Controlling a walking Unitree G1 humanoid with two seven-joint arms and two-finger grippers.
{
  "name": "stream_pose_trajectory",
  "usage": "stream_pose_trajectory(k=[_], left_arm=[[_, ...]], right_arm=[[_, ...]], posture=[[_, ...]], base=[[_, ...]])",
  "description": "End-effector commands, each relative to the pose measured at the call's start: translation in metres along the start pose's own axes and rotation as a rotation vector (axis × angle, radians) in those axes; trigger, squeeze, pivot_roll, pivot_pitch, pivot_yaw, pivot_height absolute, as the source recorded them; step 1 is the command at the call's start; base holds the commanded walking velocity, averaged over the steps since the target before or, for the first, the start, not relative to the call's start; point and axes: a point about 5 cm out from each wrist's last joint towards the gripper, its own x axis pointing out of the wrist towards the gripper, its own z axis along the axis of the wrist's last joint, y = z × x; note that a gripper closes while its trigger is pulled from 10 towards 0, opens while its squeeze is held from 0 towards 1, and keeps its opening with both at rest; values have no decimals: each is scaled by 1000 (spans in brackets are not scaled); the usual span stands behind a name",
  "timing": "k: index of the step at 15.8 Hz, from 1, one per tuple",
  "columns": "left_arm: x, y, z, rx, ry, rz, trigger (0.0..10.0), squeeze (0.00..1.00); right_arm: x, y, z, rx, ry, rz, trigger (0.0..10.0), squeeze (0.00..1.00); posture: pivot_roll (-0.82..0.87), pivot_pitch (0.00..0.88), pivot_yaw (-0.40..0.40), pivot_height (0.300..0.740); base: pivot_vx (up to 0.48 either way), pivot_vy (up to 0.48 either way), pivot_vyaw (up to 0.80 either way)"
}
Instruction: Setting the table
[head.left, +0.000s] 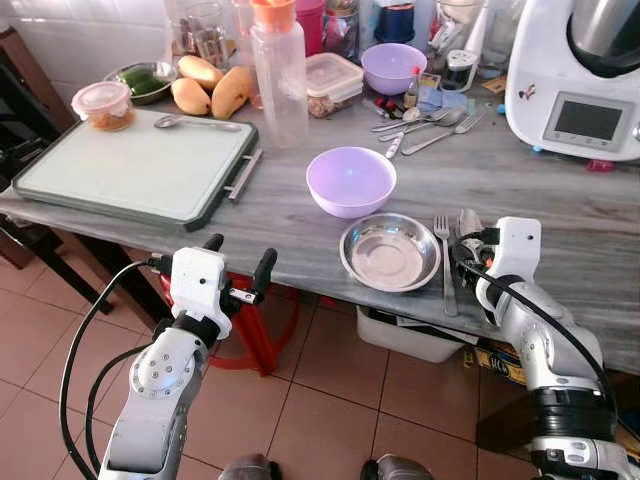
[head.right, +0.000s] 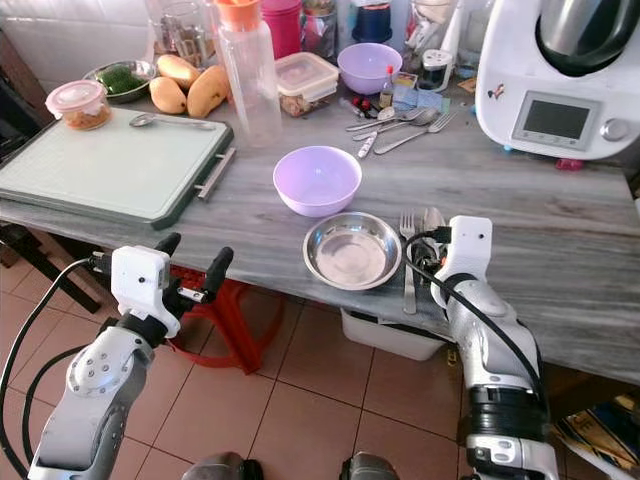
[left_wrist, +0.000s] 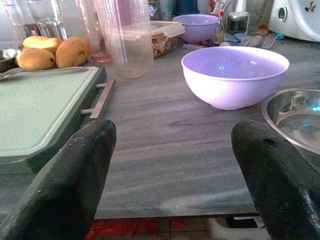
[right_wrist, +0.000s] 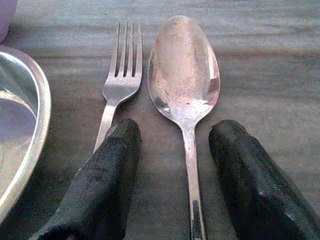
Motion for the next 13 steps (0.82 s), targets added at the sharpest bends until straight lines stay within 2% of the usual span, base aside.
stream_pose_trajectory(k=[1,2,3,4,5,6,8,9,13], left_arm=[[2,1,-1,11,5,3,10000,0],[2,0,-1,11,5,2,10000,0],[2,0,-1,12,5,1,10000,0],[2,0,-1,12,4,1,10000,0],[2,0,-1,12,3,1,10000,0],[2,0,-1,12,3,2,10000,0],[2,0,-1,12,2,3,10000,0],[2,0,-1,12,1,4,10000,0],[2,0,-1,13,1,4,10000,0]], right_arm=[[-1,-3,-20,15,93,-23,10000,957],[-1,-4,-22,17,103,-21,8824,600],[-1,-4,-23,21,108,-22,7255,412],[-1,-4,-24,23,112,-24,5412,129],[-2,-5,-24,23,117,-26,3490,0],[-2,-5,-25,22,121,-29,588,0],[-2,-9,-29,16,139,-46,510,0],[-3,-11,-31,21,154,-62,0,0],[-4,-14,-36,46,179,-94,0,0]], posture=[[20,39,65,740],[21,37,65,740],[21,37,65,740],[21,37,64,740],[22,37,63,740],[22,36,62,740],[23,35,62,740],[23,34,60,740],[23,32,60,740]], base=[[0,0,0],[0,0,0],[0,0,0],[0,0,0],[0,0,0],[0,0,0],[0,0,0],[0,0,0],[0,0,0]])
